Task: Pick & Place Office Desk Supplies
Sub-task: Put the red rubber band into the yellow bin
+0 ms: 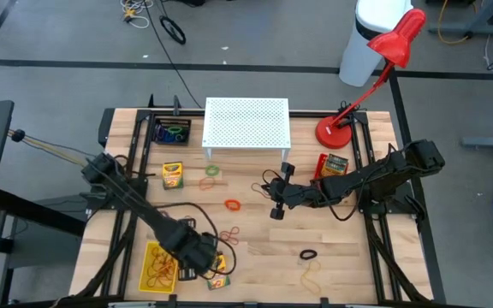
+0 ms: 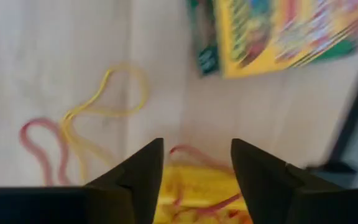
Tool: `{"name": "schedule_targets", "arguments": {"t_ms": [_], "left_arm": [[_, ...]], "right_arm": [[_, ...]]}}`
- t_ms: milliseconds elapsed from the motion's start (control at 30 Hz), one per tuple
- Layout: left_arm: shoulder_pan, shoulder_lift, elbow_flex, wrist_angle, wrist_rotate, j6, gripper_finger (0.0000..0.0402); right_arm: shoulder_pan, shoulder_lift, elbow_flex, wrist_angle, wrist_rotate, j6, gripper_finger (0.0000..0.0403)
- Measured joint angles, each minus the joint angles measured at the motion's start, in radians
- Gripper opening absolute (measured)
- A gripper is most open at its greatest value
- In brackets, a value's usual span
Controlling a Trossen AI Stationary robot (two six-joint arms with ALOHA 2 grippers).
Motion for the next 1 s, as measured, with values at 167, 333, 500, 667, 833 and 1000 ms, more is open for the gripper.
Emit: {"name": "schedule_targets", "arguments": {"t_ms": [167,333,500,667,833,1000], "left_arm": [[-0.024,0.064,0.0,-0.035,0.019,0.115,0.0224],[-0.03,0.116,-0.001,-0.032,0.019,0.222,0.022],[-0.027,0.116,-0.001,-0.022,0.0,0.258,0.0218],[-0.027,0.121,-0.001,-0.019,0.016,0.255,0.0219],[-0.027,0.144,-0.001,0.016,0.023,0.249,0.0221],[-0.028,0.144,-0.001,0.008,0.032,0.222,0.024]], "right_arm": [[0.0,0.0,0.0,0.01,-0.015,0.0,0.0017],[0.0,-0.001,0.0,0.01,-0.016,0.0,0.0017],[0.0,-0.001,0.0,0.017,-0.016,0.0,0.0017],[0.0,-0.001,0.0,0.018,-0.016,0.0,0.0016],[0.0,-0.001,0.0,0.018,-0.016,0.0,0.0016],[0.0,-0.001,0.0,0.018,-0.022,0.0,0.0016]]}}
